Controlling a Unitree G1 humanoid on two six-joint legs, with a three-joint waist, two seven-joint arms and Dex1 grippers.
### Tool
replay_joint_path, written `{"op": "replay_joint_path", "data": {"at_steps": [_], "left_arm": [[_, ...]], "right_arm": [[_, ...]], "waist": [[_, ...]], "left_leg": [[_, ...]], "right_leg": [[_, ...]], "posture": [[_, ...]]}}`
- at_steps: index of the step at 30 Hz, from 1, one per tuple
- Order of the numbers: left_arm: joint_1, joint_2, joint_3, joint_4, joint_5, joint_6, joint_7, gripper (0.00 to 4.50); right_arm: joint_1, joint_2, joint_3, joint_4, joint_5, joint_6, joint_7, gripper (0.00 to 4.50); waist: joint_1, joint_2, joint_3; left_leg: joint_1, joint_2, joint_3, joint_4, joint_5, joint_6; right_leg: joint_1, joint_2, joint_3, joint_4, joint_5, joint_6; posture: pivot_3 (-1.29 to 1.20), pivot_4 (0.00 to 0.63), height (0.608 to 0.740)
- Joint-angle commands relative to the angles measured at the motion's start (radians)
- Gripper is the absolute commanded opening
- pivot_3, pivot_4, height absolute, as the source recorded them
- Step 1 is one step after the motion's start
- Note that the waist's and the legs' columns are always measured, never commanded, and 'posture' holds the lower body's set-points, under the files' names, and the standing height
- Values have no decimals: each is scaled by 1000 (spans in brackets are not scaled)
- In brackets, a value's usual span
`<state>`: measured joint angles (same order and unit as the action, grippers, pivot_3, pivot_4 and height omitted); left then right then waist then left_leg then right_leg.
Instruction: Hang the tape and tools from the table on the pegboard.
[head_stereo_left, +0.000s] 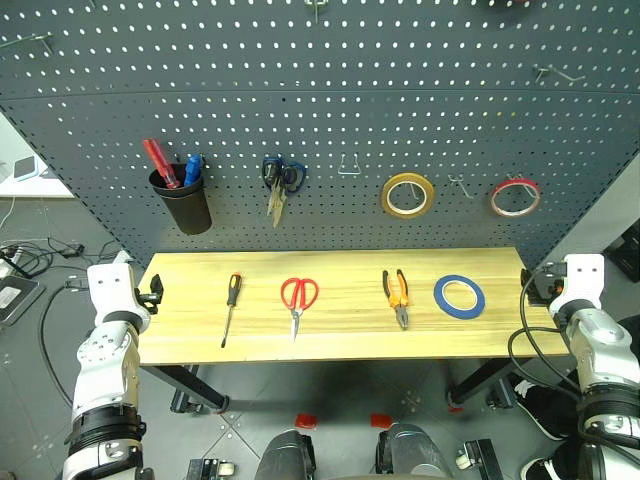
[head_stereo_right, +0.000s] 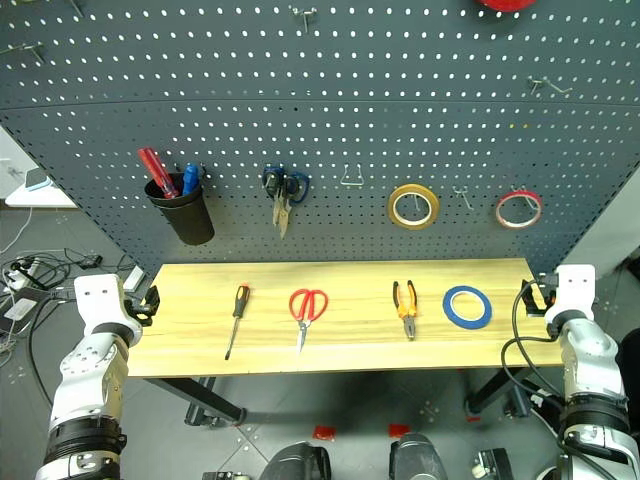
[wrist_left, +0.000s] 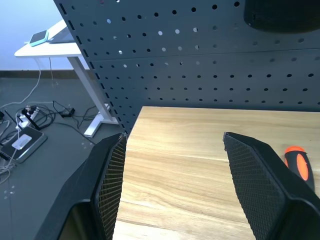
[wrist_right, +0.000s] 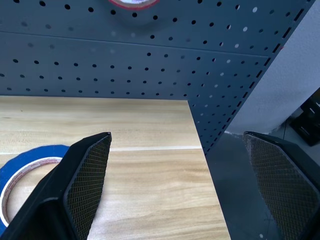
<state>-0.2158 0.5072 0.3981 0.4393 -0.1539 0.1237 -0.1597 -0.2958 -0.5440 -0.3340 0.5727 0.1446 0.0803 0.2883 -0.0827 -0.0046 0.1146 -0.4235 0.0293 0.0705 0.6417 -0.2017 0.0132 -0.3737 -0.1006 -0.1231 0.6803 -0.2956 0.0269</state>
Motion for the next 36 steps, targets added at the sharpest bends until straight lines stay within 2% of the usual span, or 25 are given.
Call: {"op": "replay_joint_path", "data": {"at_steps": [1,10,13,16,17,20,27,32,36], "left_arm": [[-8,21,-5,-36,8,-14,-4,3250],[10,39,-40,-58,46,27,-28,3250],[62,78,-138,-158,72,30,-157,3250],[69,87,-179,-237,56,34,-226,3250],[60,89,-194,-267,45,45,-257,3250],[1,102,-291,-315,79,52,-339,3250],[-124,70,-382,-350,-5,83,-534,3250],[-294,7,-495,-286,-16,105,-680,3250],[-384,-45,-548,-232,-19,95,-752,3250]], "right_arm": [[-24,-11,-11,-16,12,-22,2,4500],[20,9,20,-96,14,8,40,4500],[85,30,94,-283,37,159,106,4500],[136,35,140,-433,60,262,153,4500],[151,36,153,-484,69,295,161,4500],[174,41,188,-603,72,350,175,4500],[155,-8,273,-688,23,453,197,4500],[22,-35,328,-532,-21,485,223,4500],[-85,-45,371,-376,-62,481,243,4500]], "waist": [[0,0,0],[0,-1,1],[0,-3,5],[0,-5,14],[1,-5,15],[5,-7,50],[4,-13,130],[-2,-19,195],[-9,-21,229]], "left_leg": [[0,0,0,0,0,0],[1,0,0,-1,0,0],[2,1,1,-2,0,0],[5,1,3,-6,0,-1],[5,1,3,-6,0,-1],[6,1,3,-6,-3,-5],[0,2,8,-9,0,0],[-5,1,13,-10,0,0],[-6,1,15,-11,0,0]], "right_leg": [[0,0,0,0,0,0],[0,0,0,0,0,0],[0,0,1,0,0,0],[0,0,3,-1,0,0],[0,-1,3,-1,0,0],[0,-1,4,-1,0,-1],[-7,-2,6,-4,3,-8],[-15,-2,9,-1,4,-8],[-16,-2,9,-3,3,-7]], "posture": [[-138,63,740],[-143,84,740],[-171,108,740],[-177,121,740],[-194,155,740],[-218,201,740],[-276,330,740],[-290,395,740],[-283,420,740]]}}
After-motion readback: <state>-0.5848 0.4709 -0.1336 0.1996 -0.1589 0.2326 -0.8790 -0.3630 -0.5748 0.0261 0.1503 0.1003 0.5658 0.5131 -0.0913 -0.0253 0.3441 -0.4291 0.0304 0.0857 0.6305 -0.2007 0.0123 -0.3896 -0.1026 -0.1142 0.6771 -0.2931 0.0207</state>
